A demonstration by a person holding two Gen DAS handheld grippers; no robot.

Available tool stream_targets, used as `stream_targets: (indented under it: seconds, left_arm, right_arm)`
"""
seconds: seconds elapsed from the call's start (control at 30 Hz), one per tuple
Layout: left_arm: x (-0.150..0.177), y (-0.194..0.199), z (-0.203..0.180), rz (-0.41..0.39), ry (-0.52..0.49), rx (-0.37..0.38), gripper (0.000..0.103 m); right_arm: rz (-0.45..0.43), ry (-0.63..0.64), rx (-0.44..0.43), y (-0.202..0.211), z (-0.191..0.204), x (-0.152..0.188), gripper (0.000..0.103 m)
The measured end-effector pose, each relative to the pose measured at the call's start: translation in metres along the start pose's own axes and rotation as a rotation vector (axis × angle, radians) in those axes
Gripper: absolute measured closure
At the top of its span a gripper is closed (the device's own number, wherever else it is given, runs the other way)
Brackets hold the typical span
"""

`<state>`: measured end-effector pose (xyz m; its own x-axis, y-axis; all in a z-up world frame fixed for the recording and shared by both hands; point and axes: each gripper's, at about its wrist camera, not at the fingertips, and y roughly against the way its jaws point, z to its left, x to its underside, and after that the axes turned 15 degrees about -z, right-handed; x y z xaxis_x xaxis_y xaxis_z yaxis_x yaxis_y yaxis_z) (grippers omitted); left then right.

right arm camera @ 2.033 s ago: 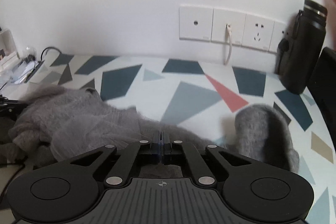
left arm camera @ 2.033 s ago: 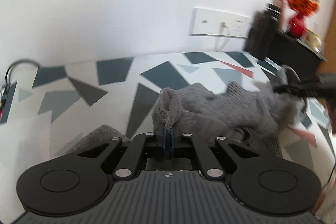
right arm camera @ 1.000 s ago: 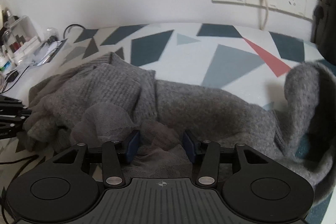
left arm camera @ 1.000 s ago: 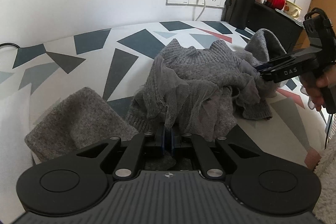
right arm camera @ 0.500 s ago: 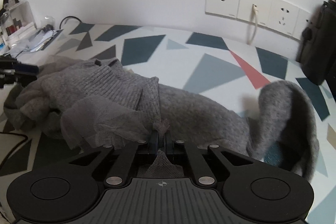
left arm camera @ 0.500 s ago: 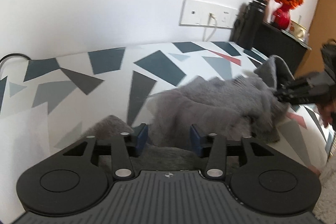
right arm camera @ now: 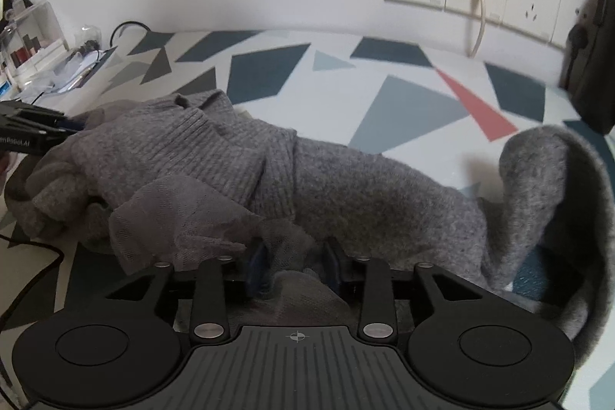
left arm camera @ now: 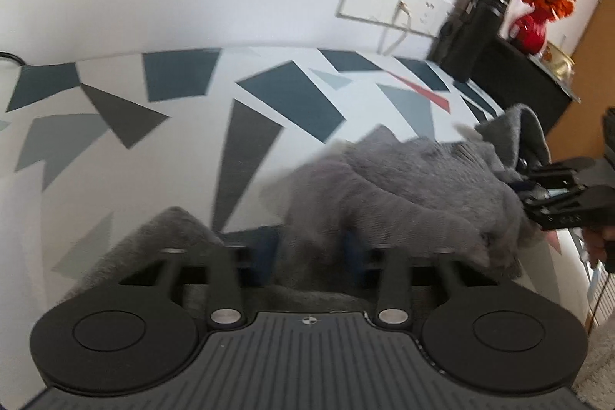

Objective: Fold clothes

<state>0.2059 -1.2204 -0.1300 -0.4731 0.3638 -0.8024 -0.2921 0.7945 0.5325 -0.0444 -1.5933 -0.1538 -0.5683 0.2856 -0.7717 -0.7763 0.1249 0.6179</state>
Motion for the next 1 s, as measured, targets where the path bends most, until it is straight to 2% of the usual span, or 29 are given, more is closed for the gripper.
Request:
stream_targets:
  seconds: [0.07, 0.1, 0.13, 0.17, 0.37, 0.47, 0.5, 0.53, 0.67, 0.83, 0.87, 0.93, 1.0]
  left_arm:
    - [-0.001, 0.003, -0.009, 0.002, -0.041, -0.005, 0.093]
    - [-0.001, 0.006, -0.013, -0.003, -0.057, -0.002, 0.094]
    - [-0.003, 0.010, -0.015, -0.016, -0.061, 0.001, 0.095]
    - [-0.004, 0.014, -0.018, -0.030, -0.064, 0.005, 0.095]
    - [-0.020, 0.046, -0.017, -0.173, 0.010, -0.015, 0.096]
    - [-0.025, 0.055, -0.014, -0.209, 0.059, -0.008, 0.096]
    - [-0.025, 0.056, -0.013, -0.214, 0.069, -0.010, 0.096]
    - [-0.025, 0.056, -0.014, -0.214, 0.067, -0.014, 0.096]
    - [-0.020, 0.058, -0.016, -0.234, 0.071, -0.033, 0.096]
    - [-0.020, 0.075, -0.020, -0.350, 0.104, -0.025, 0.096]
    - [-0.020, 0.078, -0.021, -0.361, 0.111, -0.025, 0.096]
    - [-0.020, 0.080, -0.022, -0.373, 0.121, -0.029, 0.096]
    - [-0.018, 0.081, -0.024, -0.373, 0.119, -0.037, 0.096]
  right_arm:
    - [0.011, -0.009, -0.012, -0.002, -0.001, -0.001, 0.071]
    - [0.019, -0.015, -0.021, -0.002, -0.001, -0.002, 0.077]
    - [0.020, -0.020, -0.036, -0.001, -0.001, -0.003, 0.091]
    - [0.018, -0.029, -0.044, 0.001, -0.002, -0.004, 0.097]
    - [0.001, -0.091, -0.085, 0.009, -0.009, -0.007, 0.097]
    - [-0.008, -0.122, -0.105, 0.014, -0.013, -0.008, 0.084]
    - [-0.011, -0.132, -0.112, 0.015, -0.014, -0.009, 0.074]
    - [-0.014, -0.143, -0.119, 0.016, -0.015, -0.009, 0.070]
    - [-0.003, -0.166, -0.128, 0.010, -0.014, -0.002, 0.063]
    - [0.001, -0.133, -0.122, 0.004, -0.005, 0.004, 0.060]
    - [0.007, -0.110, -0.122, 0.003, -0.002, 0.003, 0.061]
    - [0.026, -0.099, -0.110, 0.002, 0.001, 0.000, 0.098]
    - [0.027, -0.104, -0.099, 0.003, 0.003, -0.003, 0.098]
